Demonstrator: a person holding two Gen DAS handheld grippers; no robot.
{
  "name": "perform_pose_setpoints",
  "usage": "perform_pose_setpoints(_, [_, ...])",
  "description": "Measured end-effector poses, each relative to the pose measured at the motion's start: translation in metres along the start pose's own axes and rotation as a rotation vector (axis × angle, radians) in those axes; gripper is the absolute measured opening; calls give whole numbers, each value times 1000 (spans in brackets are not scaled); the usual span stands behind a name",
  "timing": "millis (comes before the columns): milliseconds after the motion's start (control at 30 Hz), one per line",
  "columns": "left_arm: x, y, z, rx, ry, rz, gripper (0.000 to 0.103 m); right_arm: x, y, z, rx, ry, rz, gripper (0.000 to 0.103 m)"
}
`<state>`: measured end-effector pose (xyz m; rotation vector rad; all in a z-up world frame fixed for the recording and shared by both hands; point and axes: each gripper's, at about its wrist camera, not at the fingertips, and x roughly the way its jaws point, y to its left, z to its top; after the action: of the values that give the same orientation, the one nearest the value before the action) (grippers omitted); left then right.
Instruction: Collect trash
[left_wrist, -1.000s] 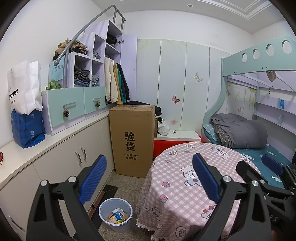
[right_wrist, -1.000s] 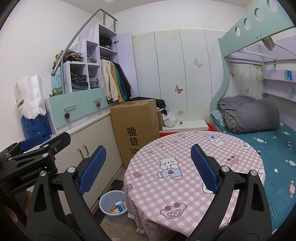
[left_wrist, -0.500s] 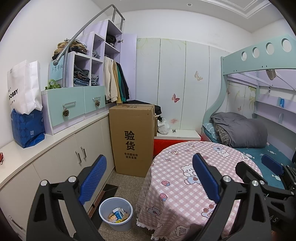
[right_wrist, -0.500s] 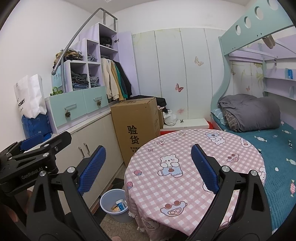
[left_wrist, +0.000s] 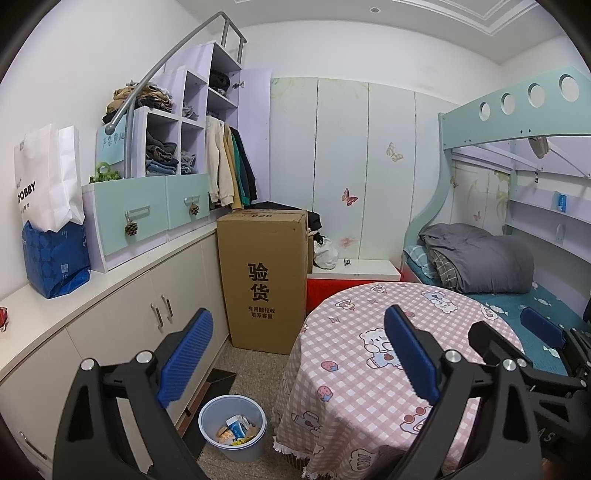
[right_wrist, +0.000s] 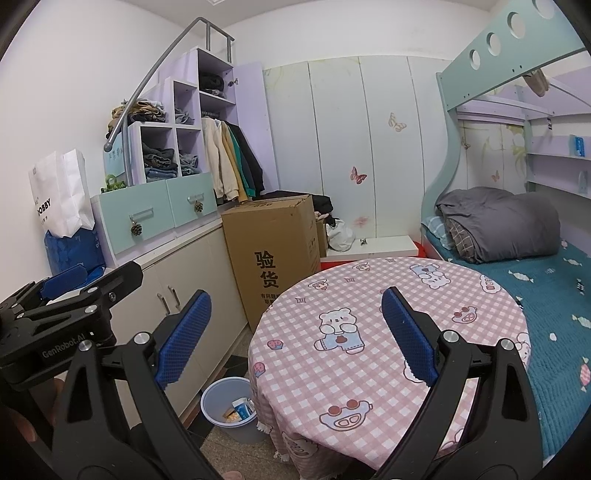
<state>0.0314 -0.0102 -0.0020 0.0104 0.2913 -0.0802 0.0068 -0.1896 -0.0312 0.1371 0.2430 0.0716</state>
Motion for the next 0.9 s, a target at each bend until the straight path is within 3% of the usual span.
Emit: perform_pose_setpoints(900, [2, -2, 1, 11, 13, 1, 93, 4, 0, -1, 20, 8, -5, 93])
